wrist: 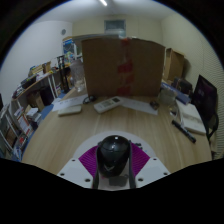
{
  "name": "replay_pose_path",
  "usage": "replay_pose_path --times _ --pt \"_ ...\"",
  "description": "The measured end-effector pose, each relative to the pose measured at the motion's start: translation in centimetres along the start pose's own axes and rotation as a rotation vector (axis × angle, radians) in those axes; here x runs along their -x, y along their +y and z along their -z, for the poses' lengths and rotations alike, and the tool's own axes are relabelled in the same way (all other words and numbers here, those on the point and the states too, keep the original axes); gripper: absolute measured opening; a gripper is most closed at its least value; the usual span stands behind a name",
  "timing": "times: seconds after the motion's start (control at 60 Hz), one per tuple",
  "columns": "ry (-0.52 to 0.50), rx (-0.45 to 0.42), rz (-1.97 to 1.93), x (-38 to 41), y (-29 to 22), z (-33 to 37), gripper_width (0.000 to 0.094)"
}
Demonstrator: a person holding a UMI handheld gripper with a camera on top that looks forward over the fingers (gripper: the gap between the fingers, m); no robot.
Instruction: Arrange mouse
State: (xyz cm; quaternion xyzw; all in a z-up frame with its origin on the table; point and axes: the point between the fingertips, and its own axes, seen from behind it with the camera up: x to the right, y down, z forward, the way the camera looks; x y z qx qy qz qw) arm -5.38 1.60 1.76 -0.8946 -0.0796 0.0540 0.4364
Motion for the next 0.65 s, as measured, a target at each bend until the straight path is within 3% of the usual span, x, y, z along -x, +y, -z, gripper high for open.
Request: replay_pose_path --times 0.1,0.183,0.233,0.267,0.333,0.4,0.433,0.483,0.65 --pt "-0.022 0.057 -0.037 -0.1 3.1 -1.4 0.042" --pt "-0.032 0.032 -0.051 -0.2 2.8 -1.4 0.0432" --pt "-0.032 0.031 -0.044 -0.2 2.8 -1.4 0.049" --pt "-0.033 0.032 -0.029 -0.2 2.6 -1.5 0.06" --pt "-0.033 0.049 -0.017 0.1 2.6 -1.5 0.0629" --pt "-0.042 0.079 -0.041 0.7 2.8 -0.9 0.0864" --pt "-0.039 0.093 -0.056 0.8 2.9 -0.4 0.0888" --pt "-0.033 0.101 -0.073 1.0 2.9 0.8 0.084" --pt "-0.035 0.087 -0.151 1.8 2.2 7.6 0.0842"
